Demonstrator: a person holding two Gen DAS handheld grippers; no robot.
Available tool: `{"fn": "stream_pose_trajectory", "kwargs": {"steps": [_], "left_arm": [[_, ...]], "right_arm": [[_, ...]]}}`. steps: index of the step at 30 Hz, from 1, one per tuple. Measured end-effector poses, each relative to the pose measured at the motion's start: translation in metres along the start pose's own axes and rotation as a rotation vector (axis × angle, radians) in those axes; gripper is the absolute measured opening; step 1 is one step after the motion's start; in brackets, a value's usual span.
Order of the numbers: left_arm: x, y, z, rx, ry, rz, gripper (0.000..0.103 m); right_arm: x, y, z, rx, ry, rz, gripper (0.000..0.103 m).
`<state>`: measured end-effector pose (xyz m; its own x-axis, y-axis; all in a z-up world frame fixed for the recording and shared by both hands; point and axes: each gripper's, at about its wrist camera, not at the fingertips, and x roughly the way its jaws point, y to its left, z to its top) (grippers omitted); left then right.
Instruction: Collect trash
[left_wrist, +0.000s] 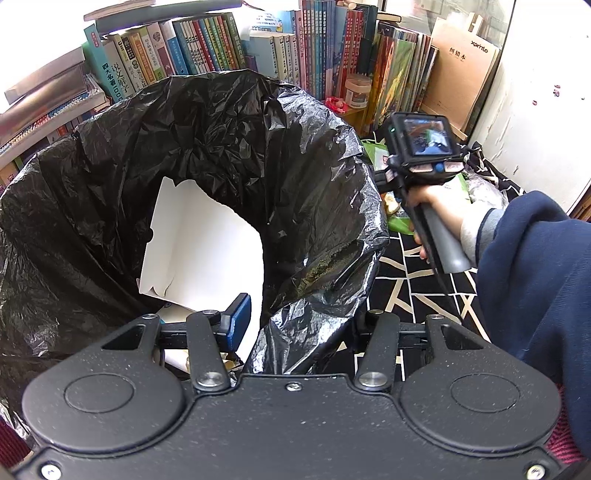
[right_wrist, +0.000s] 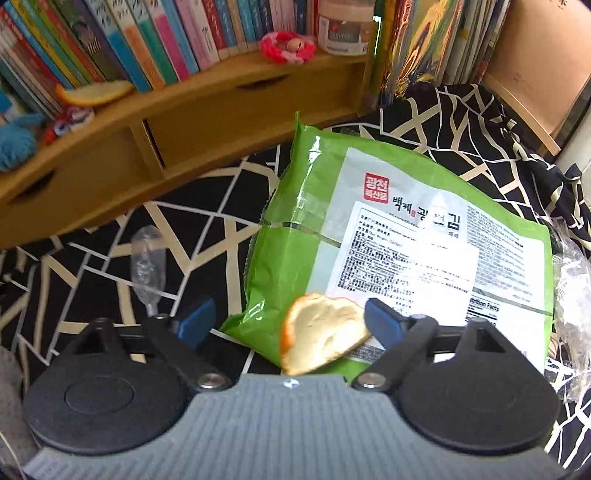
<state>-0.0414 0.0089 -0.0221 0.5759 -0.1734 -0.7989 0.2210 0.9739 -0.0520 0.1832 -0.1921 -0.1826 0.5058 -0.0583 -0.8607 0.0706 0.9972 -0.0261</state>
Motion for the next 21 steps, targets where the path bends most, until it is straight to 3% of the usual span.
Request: {"fn": "stream_pose_trajectory", "kwargs": {"steps": [1, 5, 6, 9, 15, 21], "left_arm": [[0.000, 0.000, 0.000, 0.000, 0.000, -0.001, 0.048], [0.000, 0.000, 0.000, 0.000, -0.001, -0.001, 0.048], [0.000, 0.000, 0.000, 0.000, -0.001, -0.001, 0.048], [0.000, 0.000, 0.001, 0.001, -0.001, 0.000, 0.048], [0.000, -0.001, 0.001, -0.001, -0.001, 0.004, 0.048], [0.000, -0.002, 0.000, 0.001, -0.003, 0.007, 0.048]], "right_arm": [[0.001, 0.003, -0.003, -0.017, -0.001, -0.005, 0.092], [-0.010, 0.007, -0.008, -0.025, -0.003, 0.022, 0.031], [-0.015, 0.005, -0.008, -0.012, -0.011, 0.027, 0.026], [-0.033, -0.003, -0.006, 0.032, -0.059, 0.035, 0.024], [-0.079, -0.028, 0.003, 0.145, -0.122, 0.137, 0.024], [-0.125, -0.038, 0.008, 0.168, -0.216, 0.208, 0.024]]}}
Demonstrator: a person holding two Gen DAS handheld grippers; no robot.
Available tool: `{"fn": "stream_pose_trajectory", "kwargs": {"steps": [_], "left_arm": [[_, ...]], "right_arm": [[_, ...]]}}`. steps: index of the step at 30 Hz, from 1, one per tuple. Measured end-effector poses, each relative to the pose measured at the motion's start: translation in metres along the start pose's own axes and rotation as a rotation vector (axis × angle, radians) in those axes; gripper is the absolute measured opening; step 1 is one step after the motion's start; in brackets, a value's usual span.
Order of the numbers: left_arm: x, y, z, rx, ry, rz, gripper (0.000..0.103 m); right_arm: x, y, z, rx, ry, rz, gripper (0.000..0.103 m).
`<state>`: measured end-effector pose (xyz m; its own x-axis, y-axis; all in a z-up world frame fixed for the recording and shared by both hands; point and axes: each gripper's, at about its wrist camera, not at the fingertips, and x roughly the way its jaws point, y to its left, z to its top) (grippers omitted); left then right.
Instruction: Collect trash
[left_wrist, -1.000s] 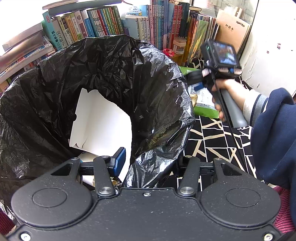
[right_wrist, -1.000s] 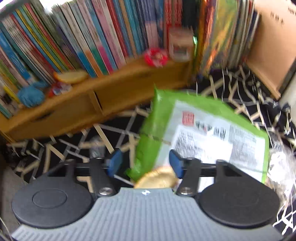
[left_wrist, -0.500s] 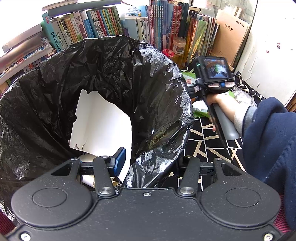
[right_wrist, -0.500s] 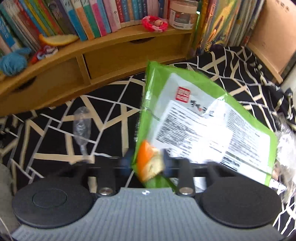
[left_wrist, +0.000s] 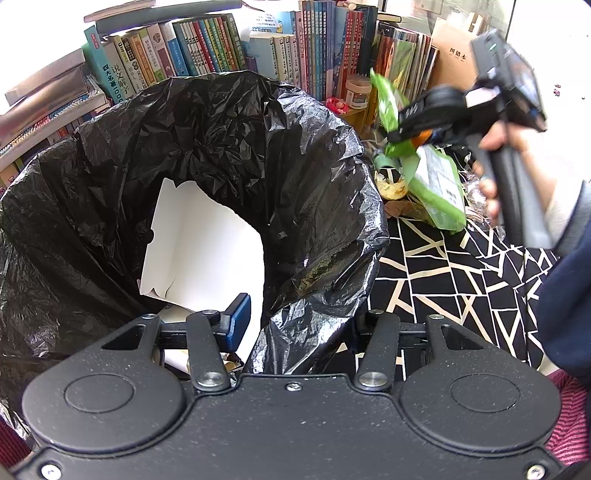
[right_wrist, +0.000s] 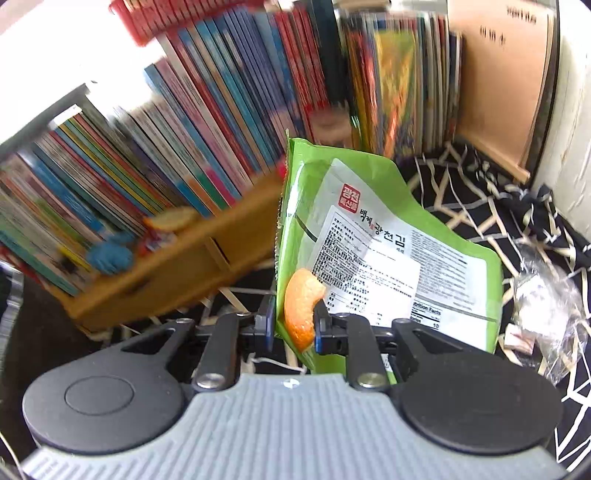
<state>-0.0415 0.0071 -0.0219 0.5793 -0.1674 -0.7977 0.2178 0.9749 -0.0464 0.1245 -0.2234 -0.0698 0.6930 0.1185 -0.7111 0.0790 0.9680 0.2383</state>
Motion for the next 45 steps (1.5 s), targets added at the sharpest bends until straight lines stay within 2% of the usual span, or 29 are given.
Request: {"fn": "stream_pose_trajectory", "kwargs": {"steps": [6, 11, 15, 19, 22, 25, 26, 27, 30, 33, 38, 39, 40, 42, 44, 45], "left_arm": [[0.000, 0.000, 0.000, 0.001, -0.001, 0.001, 0.048], [0.000, 0.000, 0.000, 0.001, 0.000, 0.001, 0.048], [0.000, -0.001, 0.000, 0.003, -0.002, 0.002, 0.048], [0.000, -0.001, 0.000, 0.004, -0.003, 0.003, 0.048], [0.000, -0.001, 0.000, 0.005, -0.003, 0.003, 0.048], [0.000, -0.001, -0.001, 0.005, -0.004, 0.003, 0.048], [0.000, -0.001, 0.000, 0.005, -0.004, 0.003, 0.048], [0.000, -0.001, -0.001, 0.006, -0.004, 0.003, 0.048], [0.000, -0.001, -0.001, 0.005, -0.004, 0.003, 0.048], [0.000, -0.001, -0.001, 0.004, -0.004, 0.003, 0.048], [0.000, -0.001, -0.001, 0.004, -0.004, 0.004, 0.048], [-0.001, -0.001, -0.001, 0.005, -0.004, 0.004, 0.049], [0.000, -0.001, -0.001, 0.005, -0.004, 0.003, 0.049], [0.000, -0.001, 0.000, 0.006, -0.004, 0.004, 0.049], [0.000, -0.001, -0.001, 0.005, -0.004, 0.003, 0.049], [0.000, -0.001, -0.001, 0.005, -0.004, 0.004, 0.049]], "right_arm": [[-0.038, 0.012, 0.012, -0.014, -0.080, 0.077, 0.024], [-0.048, 0.034, 0.008, -0.130, -0.079, 0.062, 0.024], [-0.026, 0.042, -0.009, -0.215, 0.025, -0.004, 0.025], [0.010, 0.037, -0.049, -0.253, 0.163, -0.065, 0.025], [0.035, 0.037, -0.074, -0.283, 0.269, -0.084, 0.025], [0.049, 0.043, -0.092, -0.314, 0.337, -0.073, 0.025], [0.052, 0.044, -0.096, -0.311, 0.356, -0.053, 0.032], [0.054, 0.045, -0.098, -0.307, 0.367, -0.042, 0.045], [0.057, 0.049, -0.105, -0.317, 0.380, -0.033, 0.060], [0.056, 0.049, -0.103, -0.302, 0.397, -0.008, 0.065], [0.047, 0.044, -0.090, -0.214, 0.415, 0.031, 0.067], [0.045, 0.044, -0.089, -0.213, 0.415, 0.025, 0.066], [0.046, 0.045, -0.088, -0.217, 0.417, 0.006, 0.059], [0.046, 0.045, -0.089, -0.214, 0.425, -0.026, 0.028], [0.044, 0.044, -0.088, -0.193, 0.419, -0.041, 0.015], [0.042, 0.043, -0.086, -0.179, 0.405, -0.040, 0.011]]}}
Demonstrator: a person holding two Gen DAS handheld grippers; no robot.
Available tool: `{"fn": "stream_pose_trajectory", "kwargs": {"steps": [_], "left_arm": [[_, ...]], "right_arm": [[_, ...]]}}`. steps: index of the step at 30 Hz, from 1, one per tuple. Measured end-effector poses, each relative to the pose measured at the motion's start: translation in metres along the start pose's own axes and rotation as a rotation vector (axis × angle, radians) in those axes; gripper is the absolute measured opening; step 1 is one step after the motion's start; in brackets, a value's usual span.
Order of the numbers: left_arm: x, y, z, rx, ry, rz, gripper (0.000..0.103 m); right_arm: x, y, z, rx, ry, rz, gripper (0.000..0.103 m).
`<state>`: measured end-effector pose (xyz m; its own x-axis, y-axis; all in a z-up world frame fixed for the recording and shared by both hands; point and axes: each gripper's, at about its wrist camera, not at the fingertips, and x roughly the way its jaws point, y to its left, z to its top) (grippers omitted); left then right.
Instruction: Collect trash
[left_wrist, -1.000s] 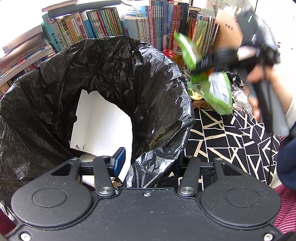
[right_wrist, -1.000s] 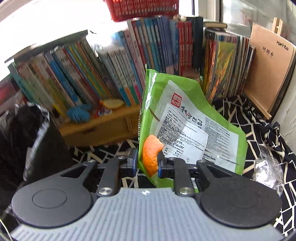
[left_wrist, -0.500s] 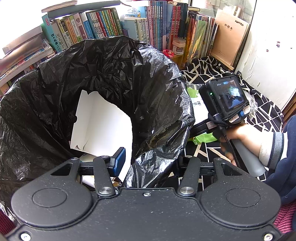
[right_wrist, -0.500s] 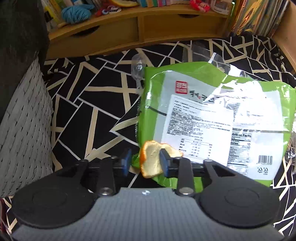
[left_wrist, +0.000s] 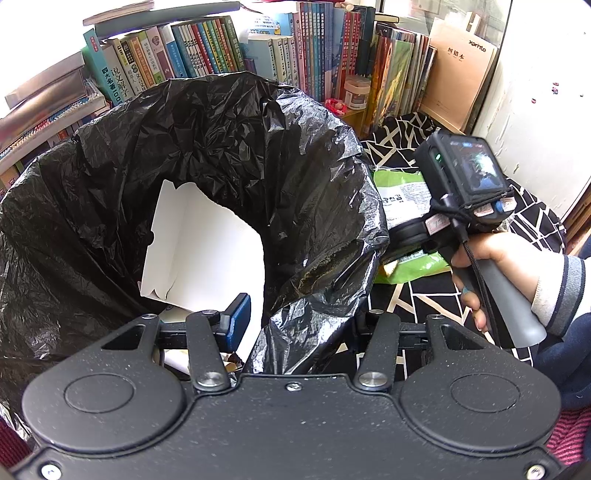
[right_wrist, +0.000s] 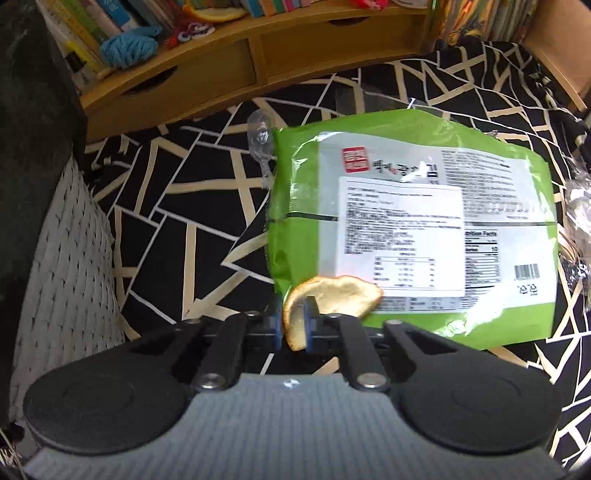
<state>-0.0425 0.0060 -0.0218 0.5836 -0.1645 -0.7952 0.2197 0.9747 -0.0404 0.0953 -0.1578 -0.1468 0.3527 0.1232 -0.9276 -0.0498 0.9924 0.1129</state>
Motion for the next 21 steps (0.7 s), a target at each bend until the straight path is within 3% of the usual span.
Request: {"fn": "stream_pose_trajectory", "kwargs": {"steps": [5, 12, 15, 21], "left_arm": [[0.000, 0.000, 0.000, 0.000, 0.000, 0.000, 0.049], [0.000, 0.000, 0.000, 0.000, 0.001, 0.001, 0.049], [0.000, 0.000, 0.000, 0.000, 0.001, 0.002, 0.049], [0.001, 0.000, 0.001, 0.002, 0.001, 0.001, 0.049]], "right_arm": [[-0.021, -0.002, 0.008, 0.040, -0.103, 0.003, 0.008], [-0.075, -0.008, 0.026, 0.119, -0.297, 0.116, 0.008], [-0.114, -0.004, 0.033, 0.137, -0.416, 0.206, 0.008], [-0.198, 0.015, 0.028, 0.036, -0.614, 0.535, 0.008]]}}
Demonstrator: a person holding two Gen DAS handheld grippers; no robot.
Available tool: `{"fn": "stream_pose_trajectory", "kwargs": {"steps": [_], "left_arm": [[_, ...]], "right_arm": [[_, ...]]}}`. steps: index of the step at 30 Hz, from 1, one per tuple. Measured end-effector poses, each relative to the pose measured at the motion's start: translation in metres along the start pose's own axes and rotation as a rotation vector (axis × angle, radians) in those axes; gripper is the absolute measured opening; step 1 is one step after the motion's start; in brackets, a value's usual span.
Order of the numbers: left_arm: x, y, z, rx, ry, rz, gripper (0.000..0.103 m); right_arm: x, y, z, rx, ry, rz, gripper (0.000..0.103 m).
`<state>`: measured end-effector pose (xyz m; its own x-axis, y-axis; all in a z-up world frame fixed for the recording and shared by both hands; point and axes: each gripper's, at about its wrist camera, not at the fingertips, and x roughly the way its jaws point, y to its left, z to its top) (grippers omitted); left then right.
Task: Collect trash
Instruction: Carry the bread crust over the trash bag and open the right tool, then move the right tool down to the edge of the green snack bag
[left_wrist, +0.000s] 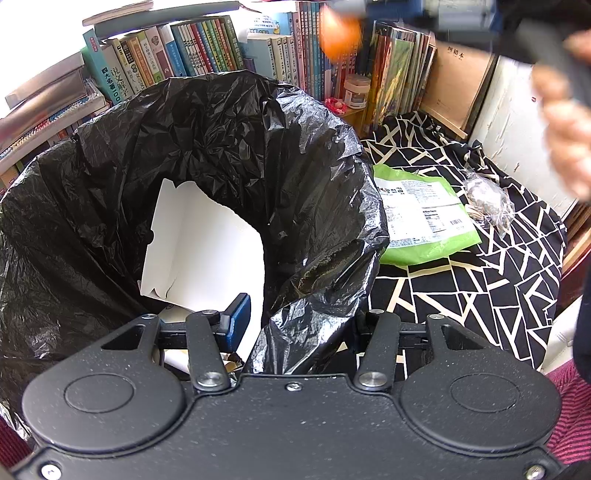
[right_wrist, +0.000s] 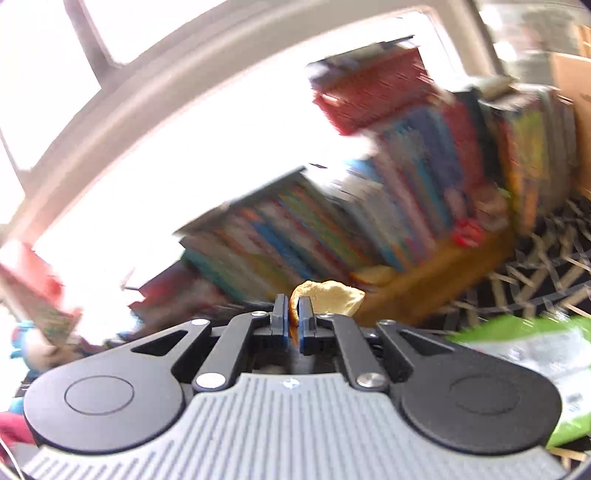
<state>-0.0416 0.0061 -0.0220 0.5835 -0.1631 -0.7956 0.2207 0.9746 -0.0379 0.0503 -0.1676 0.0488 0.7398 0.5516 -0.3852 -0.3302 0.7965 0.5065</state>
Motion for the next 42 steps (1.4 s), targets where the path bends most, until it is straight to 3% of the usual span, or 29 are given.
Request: {"fn": "stream_pose_trajectory", "kwargs": {"steps": [4, 6, 13, 16, 21, 27, 32, 37, 42], "left_arm": [[0.000, 0.000, 0.000, 0.001, 0.000, 0.001, 0.049], [0.000, 0.000, 0.000, 0.001, 0.000, 0.001, 0.049], [0.000, 0.000, 0.000, 0.002, -0.001, 0.002, 0.049], [0.000, -0.001, 0.000, 0.002, -0.002, 0.001, 0.049], [0.000, -0.001, 0.000, 0.003, -0.003, 0.002, 0.049], [-0.001, -0.001, 0.000, 0.003, -0.003, 0.002, 0.049], [-0.001, -0.001, 0.000, 0.004, -0.003, 0.002, 0.049], [-0.001, -0.001, -0.001, 0.004, -0.004, 0.003, 0.049], [-0.001, -0.001, -0.001, 0.004, -0.004, 0.002, 0.049]], "right_arm": [[-0.005, 0.028, 0.003, -0.028, 0.014, 0.223, 0.008], [0.002, 0.035, -0.002, -0.042, 0.055, 0.272, 0.009], [0.023, 0.044, -0.029, -0.047, 0.174, 0.287, 0.015], [0.022, 0.042, -0.034, -0.044, 0.181, 0.274, 0.019], [0.018, 0.034, -0.028, -0.034, 0.146, 0.255, 0.036], [0.010, 0.020, -0.015, -0.025, 0.080, 0.149, 0.064], [0.013, -0.003, -0.007, -0.018, 0.057, -0.092, 0.077], [0.020, -0.038, -0.006, 0.041, 0.071, -0.267, 0.082], [0.026, -0.064, -0.010, 0.075, 0.094, -0.382, 0.082]]}}
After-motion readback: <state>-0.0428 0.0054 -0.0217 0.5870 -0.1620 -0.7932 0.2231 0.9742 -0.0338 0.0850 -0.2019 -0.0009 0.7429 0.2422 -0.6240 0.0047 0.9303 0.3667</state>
